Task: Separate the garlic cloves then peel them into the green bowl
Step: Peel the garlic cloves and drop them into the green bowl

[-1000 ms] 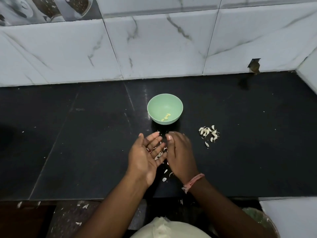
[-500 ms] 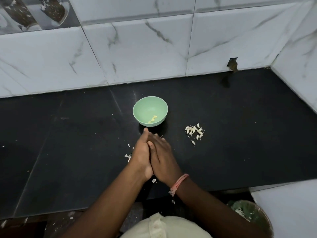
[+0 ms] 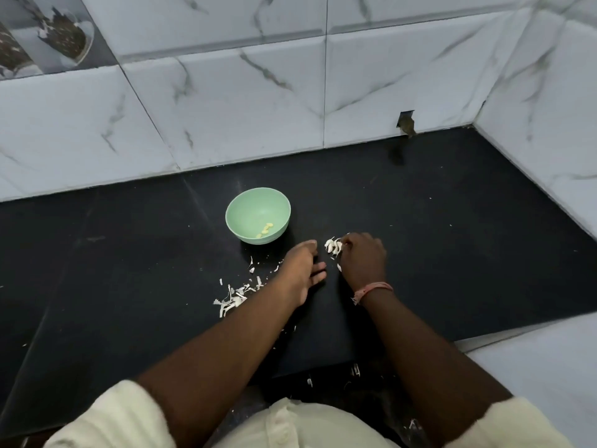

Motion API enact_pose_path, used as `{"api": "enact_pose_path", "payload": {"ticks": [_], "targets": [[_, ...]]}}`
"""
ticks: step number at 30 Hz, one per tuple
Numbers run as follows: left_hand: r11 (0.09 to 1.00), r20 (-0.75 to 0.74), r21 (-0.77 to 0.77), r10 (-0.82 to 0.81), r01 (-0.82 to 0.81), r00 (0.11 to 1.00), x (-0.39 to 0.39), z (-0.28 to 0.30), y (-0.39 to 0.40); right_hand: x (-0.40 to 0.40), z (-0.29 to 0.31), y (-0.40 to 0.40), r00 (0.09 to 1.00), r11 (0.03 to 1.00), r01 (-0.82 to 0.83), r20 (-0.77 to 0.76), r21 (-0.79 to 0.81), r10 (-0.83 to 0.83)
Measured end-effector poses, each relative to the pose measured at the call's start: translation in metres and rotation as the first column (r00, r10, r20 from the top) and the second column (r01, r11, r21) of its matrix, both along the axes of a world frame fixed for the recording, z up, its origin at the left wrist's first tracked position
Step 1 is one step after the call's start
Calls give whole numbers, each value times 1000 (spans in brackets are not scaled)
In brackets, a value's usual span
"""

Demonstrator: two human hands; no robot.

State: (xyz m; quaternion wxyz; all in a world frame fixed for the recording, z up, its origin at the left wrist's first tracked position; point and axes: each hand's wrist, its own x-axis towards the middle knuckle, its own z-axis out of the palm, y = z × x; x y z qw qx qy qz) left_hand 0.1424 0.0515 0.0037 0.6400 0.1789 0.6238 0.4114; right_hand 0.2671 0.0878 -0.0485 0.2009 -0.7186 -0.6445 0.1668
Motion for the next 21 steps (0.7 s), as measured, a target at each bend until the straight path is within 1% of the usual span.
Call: {"api": "enact_pose_path", "payload": {"ticks": [3,6,9,13,15,18,20,21], "targets": [[1000,-34,25,-7,8,999,11,-3,15,1,-2,6,987,992,-121,104,-47,125],[998,-74,37,-39,42,996,16,-9,23,5,-2,6,975,982,-186,125,-15,186],[997,-95,63,-38,44,995,21,-21,25,7,-1,8,932,961,-276,241,-10,270],[994,-78,105,17,-9,997,23,-32,22,3,3,15,912,954,-285,281,-87,298],[995,-63,101,22,-16,998,22,-34,21,2,3,18,934,963,-254,234,-92,269],[994,-38,92,63,-59,997,15,-37,20,2,-1,19,985,987,-159,63,-8,159],[992,-39,95,93,-89,995,9,-38,19,1,-1,14,994,997,-28,-107,65,35],[990,-38,101,101,-96,994,6,-37,19,-2,1,10,974,995,47,-223,86,-27]]}}
